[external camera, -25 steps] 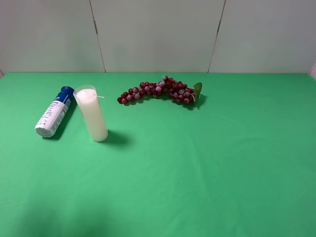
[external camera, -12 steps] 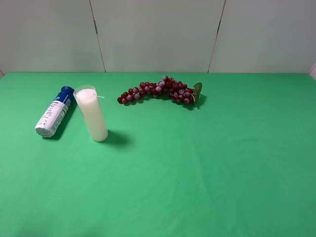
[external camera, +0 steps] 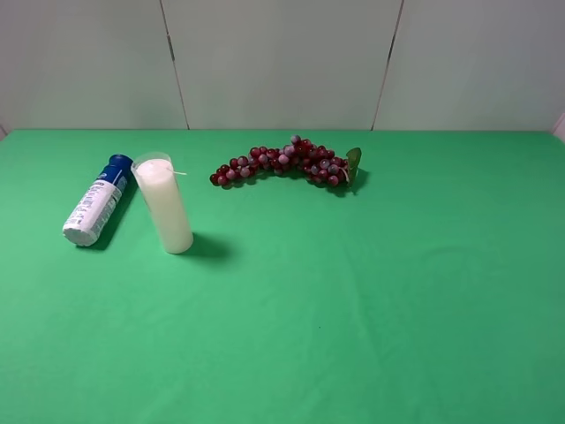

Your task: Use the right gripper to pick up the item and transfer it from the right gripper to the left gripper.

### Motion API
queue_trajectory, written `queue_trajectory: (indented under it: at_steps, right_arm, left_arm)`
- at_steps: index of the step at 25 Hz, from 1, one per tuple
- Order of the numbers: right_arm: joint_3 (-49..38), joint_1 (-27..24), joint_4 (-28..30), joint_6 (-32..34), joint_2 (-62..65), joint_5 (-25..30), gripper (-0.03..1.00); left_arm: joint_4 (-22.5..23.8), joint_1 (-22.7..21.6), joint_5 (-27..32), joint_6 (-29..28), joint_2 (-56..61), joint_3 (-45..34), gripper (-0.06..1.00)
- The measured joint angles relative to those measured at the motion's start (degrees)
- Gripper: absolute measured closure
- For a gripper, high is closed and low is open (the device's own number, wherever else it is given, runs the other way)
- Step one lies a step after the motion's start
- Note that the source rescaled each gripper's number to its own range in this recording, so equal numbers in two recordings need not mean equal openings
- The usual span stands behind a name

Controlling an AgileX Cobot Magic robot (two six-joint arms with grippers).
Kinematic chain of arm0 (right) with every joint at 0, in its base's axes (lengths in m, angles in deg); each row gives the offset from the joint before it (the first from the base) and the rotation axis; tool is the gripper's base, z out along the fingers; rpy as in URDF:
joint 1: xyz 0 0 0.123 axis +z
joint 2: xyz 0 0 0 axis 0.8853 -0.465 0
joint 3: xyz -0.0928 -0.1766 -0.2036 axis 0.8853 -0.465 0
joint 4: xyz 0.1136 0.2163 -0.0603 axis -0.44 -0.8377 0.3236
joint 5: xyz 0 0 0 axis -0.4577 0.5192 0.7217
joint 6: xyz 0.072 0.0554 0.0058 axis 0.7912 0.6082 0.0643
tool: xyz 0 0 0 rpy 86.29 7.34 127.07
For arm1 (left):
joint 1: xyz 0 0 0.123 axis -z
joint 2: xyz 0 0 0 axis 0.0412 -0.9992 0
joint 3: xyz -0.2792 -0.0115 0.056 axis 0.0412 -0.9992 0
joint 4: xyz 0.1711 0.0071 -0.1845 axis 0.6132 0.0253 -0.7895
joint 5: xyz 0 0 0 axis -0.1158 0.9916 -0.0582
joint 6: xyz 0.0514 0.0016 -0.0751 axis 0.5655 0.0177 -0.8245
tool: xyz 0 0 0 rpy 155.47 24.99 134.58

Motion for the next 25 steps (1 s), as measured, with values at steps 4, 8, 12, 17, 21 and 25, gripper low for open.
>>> queue_trajectory:
  at_steps: [4, 8, 12, 17, 21, 25]
  right_arm:
    - [0.0, 0.0, 0.0, 0.0, 0.0, 0.0, -0.03]
    - [0.0, 0.0, 0.0, 0.0, 0.0, 0.0, -0.03]
    - [0.0, 0.0, 0.0, 0.0, 0.0, 0.0, -0.03]
    - [0.0, 0.0, 0.0, 0.0, 0.0, 0.0, -0.03]
    - [0.0, 0.0, 0.0, 0.0, 0.0, 0.0, -0.03]
    - [0.0, 0.0, 0.0, 0.0, 0.0, -0.06, -0.03]
  left_arm:
    - [-0.22, 0.0, 1.24, -0.28, 0.77, -1.02, 0.18]
    - [-0.33, 0.0, 1.24, -0.42, 0.81, -1.02, 0.18]
    - [-0.4, 0.0, 1.24, -0.52, 0.81, -1.02, 0.18]
    - [-0.4, 0.0, 1.24, -0.52, 0.81, -1.02, 0.18]
    - [-0.4, 0.0, 1.24, -0.52, 0.81, -1.02, 0.18]
    - [-0.4, 0.0, 1.24, -0.52, 0.81, -1.02, 0.18]
